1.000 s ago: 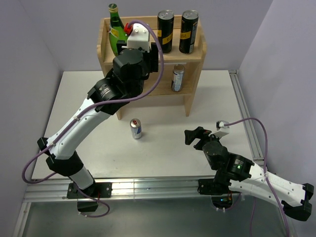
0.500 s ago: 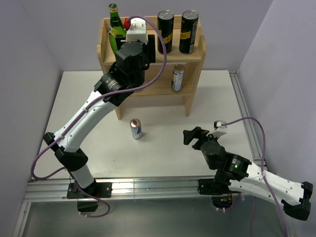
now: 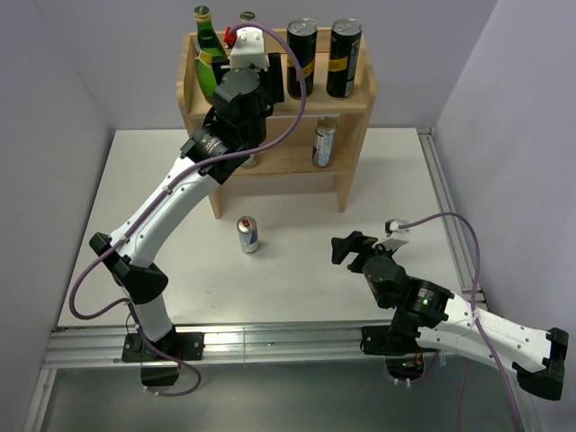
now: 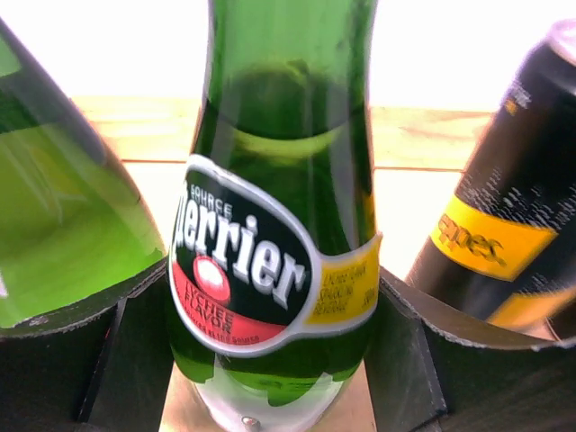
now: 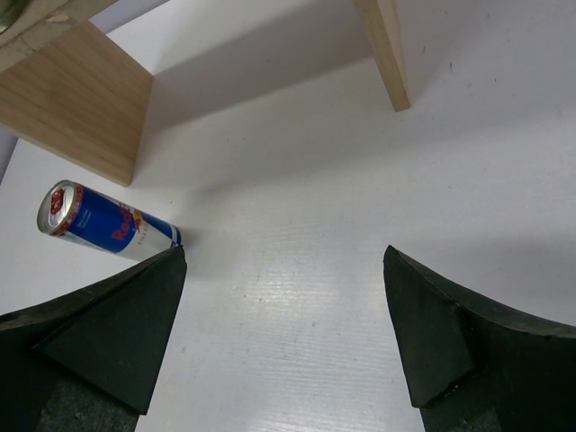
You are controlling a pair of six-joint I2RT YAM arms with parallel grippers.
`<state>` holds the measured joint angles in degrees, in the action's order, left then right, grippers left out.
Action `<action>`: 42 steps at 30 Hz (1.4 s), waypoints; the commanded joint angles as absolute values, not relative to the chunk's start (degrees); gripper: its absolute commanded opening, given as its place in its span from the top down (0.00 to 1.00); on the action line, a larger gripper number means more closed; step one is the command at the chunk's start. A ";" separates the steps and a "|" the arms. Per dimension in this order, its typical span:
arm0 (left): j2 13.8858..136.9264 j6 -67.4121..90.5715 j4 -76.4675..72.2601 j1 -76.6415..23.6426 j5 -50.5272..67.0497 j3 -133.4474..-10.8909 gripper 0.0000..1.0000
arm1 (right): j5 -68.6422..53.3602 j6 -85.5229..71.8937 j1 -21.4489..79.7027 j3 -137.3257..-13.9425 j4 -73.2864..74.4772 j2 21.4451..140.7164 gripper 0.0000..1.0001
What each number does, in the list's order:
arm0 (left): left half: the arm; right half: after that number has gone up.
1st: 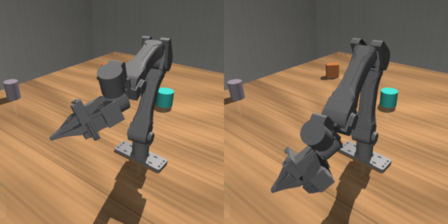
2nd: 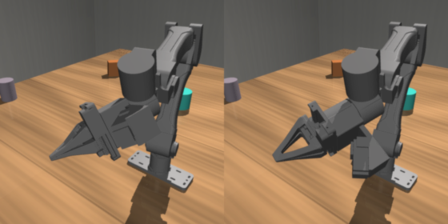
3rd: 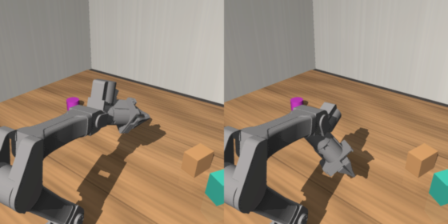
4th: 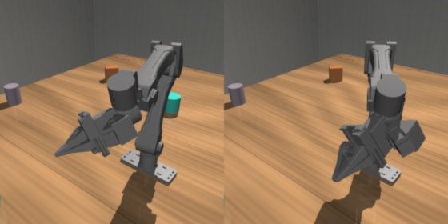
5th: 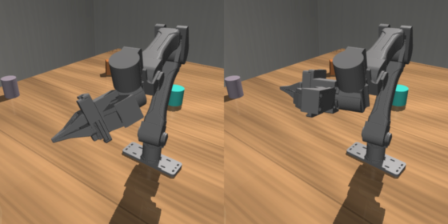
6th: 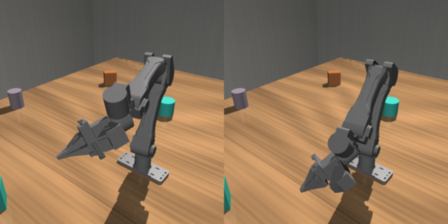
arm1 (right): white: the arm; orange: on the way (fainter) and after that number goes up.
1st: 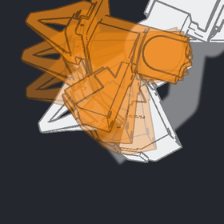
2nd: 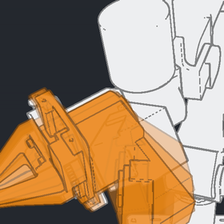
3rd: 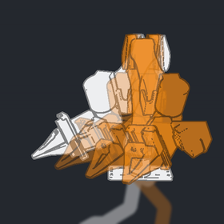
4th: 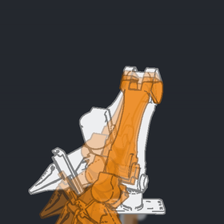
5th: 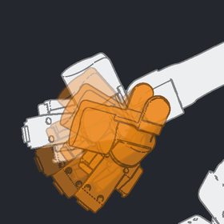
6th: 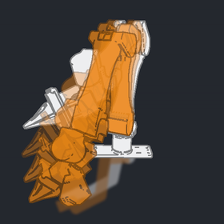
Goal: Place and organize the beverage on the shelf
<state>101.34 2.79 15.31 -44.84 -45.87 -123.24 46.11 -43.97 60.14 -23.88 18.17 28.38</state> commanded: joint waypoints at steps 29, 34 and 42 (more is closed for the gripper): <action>99.23 7.47 12.39 -39.46 -44.56 -117.95 0.10 | 47.99 -44.38 60.38 -23.38 16.61 27.77 0.03; 98.09 9.75 15.19 -39.46 -43.68 -116.90 0.10 | 48.25 -44.56 60.38 -23.38 16.79 27.42 0.03; 95.72 15.46 23.64 -41.83 -44.12 -115.84 0.09 | 48.25 -44.82 60.38 -23.38 17.40 27.25 0.03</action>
